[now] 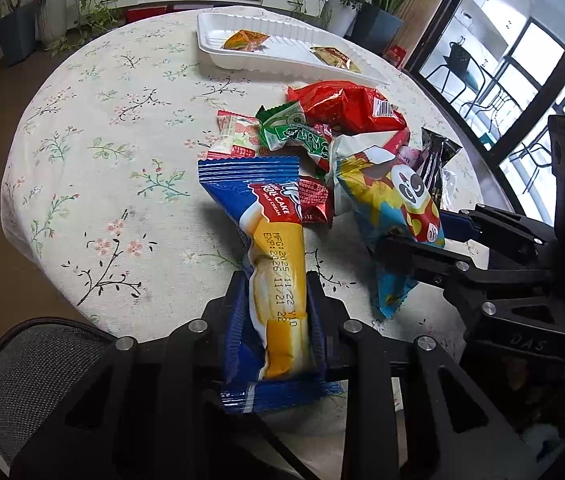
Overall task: Organize snacks
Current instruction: 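Grasp the blue roll cake with the left tool while the right tool grasps the panda bag, then lift both held packets and carry them over the white tray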
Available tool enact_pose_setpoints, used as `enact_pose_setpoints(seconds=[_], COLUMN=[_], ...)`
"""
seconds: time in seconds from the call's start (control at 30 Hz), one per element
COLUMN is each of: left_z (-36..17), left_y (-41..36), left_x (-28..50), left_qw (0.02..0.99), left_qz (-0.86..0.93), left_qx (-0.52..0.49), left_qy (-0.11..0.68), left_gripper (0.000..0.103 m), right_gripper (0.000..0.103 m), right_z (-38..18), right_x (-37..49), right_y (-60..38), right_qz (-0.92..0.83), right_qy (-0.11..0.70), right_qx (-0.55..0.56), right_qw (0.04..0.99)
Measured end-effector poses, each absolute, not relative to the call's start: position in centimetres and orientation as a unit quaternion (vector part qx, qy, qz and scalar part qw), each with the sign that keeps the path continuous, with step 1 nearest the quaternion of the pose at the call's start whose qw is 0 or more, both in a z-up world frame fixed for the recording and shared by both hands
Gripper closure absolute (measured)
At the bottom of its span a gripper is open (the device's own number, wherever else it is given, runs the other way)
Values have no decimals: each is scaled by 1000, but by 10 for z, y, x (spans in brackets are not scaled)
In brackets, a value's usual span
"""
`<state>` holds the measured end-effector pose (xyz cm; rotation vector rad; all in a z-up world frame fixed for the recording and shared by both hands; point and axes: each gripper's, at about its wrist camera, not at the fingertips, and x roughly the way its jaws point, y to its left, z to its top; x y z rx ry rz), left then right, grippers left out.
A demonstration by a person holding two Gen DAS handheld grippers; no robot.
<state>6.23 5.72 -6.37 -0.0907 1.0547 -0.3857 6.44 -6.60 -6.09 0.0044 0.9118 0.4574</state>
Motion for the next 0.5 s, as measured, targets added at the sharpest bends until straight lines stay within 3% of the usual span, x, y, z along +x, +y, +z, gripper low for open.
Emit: enact_pose_setpoints(seconds=[0.5], left_z=[-43], left_y=[75], left_x=[60], left_qw=[853], left_qz=[-198], left_qx=[-86], left_qy=[475], left_gripper=[77], right_gripper=[57], right_z=[-42], right_x=[56], right_y=[-77], right_qz=[223], right_qy=[420], right_qx=[33], right_qw=[879])
